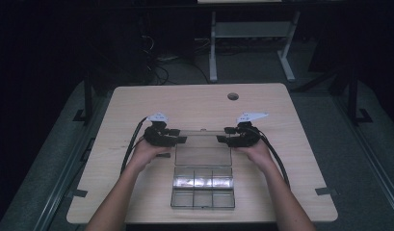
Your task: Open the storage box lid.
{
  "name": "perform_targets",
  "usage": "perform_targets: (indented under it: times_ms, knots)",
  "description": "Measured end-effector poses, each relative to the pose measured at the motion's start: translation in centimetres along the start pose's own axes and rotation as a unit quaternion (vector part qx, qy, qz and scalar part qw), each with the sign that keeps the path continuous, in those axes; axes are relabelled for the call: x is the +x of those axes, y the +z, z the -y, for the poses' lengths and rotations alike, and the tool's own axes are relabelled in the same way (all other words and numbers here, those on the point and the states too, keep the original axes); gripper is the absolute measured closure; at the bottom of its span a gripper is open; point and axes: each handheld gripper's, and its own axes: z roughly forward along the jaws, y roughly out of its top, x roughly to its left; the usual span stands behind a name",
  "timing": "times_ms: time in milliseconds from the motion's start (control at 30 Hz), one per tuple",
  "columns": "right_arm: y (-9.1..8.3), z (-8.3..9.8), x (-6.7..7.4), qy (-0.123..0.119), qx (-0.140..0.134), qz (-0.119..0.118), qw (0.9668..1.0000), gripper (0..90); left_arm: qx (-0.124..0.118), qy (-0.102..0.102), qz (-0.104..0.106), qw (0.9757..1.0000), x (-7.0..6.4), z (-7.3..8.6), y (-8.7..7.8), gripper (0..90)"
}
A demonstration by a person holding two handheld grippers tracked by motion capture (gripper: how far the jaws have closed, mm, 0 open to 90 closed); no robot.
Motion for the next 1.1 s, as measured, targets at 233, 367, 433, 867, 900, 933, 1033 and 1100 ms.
perform_targets:
  times_ms: [233, 367, 433, 867, 900, 933, 1033, 1100]
  knots:
    - [0.2, 0.2, -0.1, 0.005, 0.004, 0.0, 1.0, 41.6, 0.005, -0.005, 0.002, 1.0, 0.2, 0.2, 0.2, 45.6]
    - [0.4, 0.4, -0.2, 0.009, 0.007, 0.0, 0.9999, 41.3, 0.007, -0.01, 0.004, 0.9999, 0.4, 0.3, 0.4, 45.3]
    - [0.5, 0.4, -0.3, 0.011, 0.007, -0.001, 0.9999, 41.3, 0.01, -0.01, 0.005, 0.9999, 0.5, 0.3, 0.5, 45.1]
    - [0.9, 0.8, -0.6, 0.023, 0.018, -0.004, 0.9996, 40.6, 0.018, -0.025, 0.01, 0.9995, 0.9, 0.7, 1.0, 44.2]
    - [1.0, 0.9, -0.6, 0.023, 0.018, -0.006, 0.9996, 40.5, 0.02, -0.027, 0.011, 0.9994, 0.9, 0.7, 1.0, 44.1]
    - [1.0, 0.9, -0.6, 0.023, 0.019, -0.006, 0.9995, 40.5, 0.021, -0.027, 0.011, 0.9994, 1.0, 0.8, 1.0, 44.0]
    - [1.1, 1.0, -0.7, 0.025, 0.024, -0.005, 0.9994, 40.2, 0.023, -0.029, 0.012, 0.9992, 1.1, 0.9, 1.2, 43.7]
    - [1.2, 1.1, -0.8, 0.026, 0.025, -0.006, 0.9993, 40.1, 0.024, -0.031, 0.012, 0.9991, 1.1, 1.0, 1.3, 43.6]
